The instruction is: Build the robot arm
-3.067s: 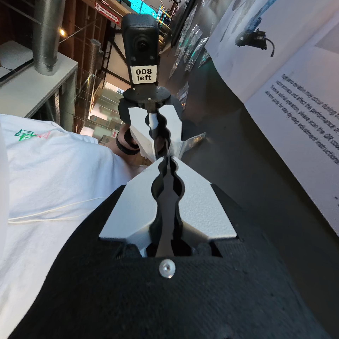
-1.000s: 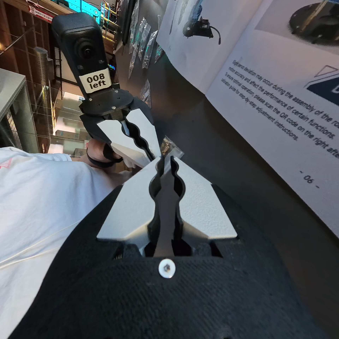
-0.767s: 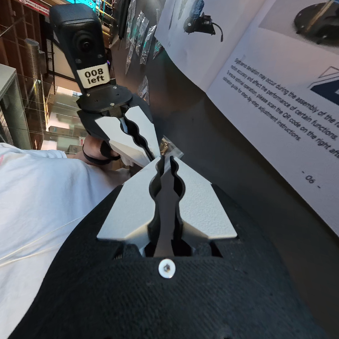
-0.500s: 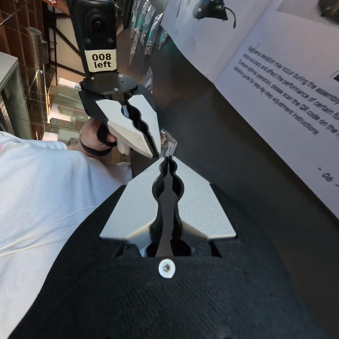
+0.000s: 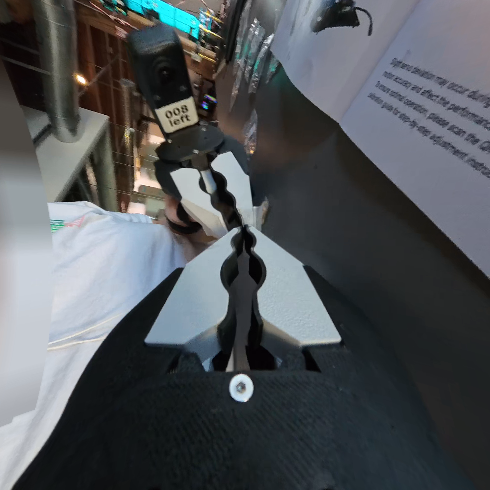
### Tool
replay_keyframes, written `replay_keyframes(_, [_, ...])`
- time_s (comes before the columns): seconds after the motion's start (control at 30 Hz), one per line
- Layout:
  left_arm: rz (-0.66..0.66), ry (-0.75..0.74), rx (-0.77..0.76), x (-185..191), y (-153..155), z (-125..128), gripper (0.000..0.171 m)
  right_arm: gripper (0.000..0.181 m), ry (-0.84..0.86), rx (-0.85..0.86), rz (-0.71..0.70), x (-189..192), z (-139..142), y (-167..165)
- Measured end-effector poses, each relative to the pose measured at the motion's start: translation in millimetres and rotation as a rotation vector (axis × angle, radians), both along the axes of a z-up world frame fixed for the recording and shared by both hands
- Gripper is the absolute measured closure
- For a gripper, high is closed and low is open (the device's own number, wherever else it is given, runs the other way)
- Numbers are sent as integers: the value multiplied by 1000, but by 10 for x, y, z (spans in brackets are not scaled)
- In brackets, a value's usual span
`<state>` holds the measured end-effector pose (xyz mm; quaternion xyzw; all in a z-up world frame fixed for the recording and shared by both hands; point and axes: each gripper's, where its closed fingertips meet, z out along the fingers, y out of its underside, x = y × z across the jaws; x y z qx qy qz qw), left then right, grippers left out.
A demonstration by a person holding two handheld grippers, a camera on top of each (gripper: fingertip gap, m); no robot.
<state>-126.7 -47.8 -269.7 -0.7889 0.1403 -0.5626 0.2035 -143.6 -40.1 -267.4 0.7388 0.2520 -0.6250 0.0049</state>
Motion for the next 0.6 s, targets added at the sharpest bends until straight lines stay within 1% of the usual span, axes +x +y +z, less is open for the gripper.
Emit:
replay_keyframes(0.1, [17, -42, 51, -4, 21, 109, 163, 181, 73, -71, -22, -2, 105, 25])
replay_keyframes(0.2, [46, -32, 93, -35, 63, 140, 161, 181, 109, -109, -26, 4, 158, 33])
replay_keyframes(0.37, [71, -74, 71, -85, 85, 167, 163, 181, 94, -61, -5, -15, 140, 0])
replay_keyframes(0.5, [39, -86, 89, -56, 27, 196, 161, 181, 126, -116, -36, -27, 180, 48])
replay_keyframes(0.6, [27, -79, 124, -36, 6, 224, 168, 181, 140, -138, -43, -34, 201, 49])
